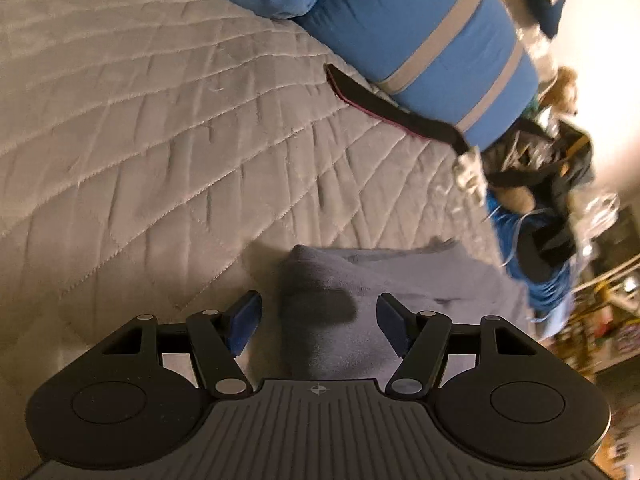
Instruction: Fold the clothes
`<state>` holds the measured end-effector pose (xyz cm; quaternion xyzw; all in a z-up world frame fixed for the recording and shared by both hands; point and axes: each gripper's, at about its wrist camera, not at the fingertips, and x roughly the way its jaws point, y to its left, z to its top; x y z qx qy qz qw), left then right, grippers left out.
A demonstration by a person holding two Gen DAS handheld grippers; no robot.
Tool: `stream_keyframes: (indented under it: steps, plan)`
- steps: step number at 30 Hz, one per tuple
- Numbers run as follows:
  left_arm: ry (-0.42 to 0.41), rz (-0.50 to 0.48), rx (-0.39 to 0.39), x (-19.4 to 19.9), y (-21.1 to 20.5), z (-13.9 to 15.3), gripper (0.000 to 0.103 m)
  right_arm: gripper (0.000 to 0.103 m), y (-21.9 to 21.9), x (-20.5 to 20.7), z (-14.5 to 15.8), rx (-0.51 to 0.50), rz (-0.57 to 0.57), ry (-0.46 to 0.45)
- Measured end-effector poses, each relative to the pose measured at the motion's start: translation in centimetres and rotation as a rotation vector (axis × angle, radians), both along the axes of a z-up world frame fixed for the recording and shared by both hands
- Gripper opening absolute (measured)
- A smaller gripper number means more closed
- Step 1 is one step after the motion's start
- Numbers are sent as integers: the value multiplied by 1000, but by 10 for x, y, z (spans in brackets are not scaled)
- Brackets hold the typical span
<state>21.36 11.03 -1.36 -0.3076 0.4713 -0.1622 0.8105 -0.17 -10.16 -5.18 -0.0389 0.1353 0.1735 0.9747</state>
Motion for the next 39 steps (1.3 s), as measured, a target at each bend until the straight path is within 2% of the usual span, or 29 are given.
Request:
stream_keyframes:
  steps: [4,7,10,12,14,20,23,28,32,34,39]
  plan:
    - [6,27,-102,0,13,-9,63,103,27,-16,6,-250,85,-211]
    - [4,36,-145,0,17,-14,63,103,53,-9,3,-450,138,-315]
    - [4,40,-155,0,17,-14,63,103,77,15,-9,-640,176,-282]
    - [9,46,-161,0,17,-14,63,103,81,25,-5,-670,190,-275]
    - [16,57,-178,0,18,-15,63,103,89,32,-1,-765,213,-266]
    - [53,87,-247,2,26,-21,63,103,97,37,-8,-1105,194,-309]
    - [63,92,-257,3,27,-22,63,103,99,36,-14,-1231,194,-356]
    - [70,86,-256,4,26,-22,63,103,95,30,-15,-1267,263,-364]
    - [80,89,-274,3,28,-24,63,103,83,45,-14,-1285,247,-351]
    - [86,92,-283,4,29,-25,63,103,79,53,-17,-1337,235,-383]
    - [110,99,-324,7,32,-28,63,103,74,58,-26,-1374,338,-511]
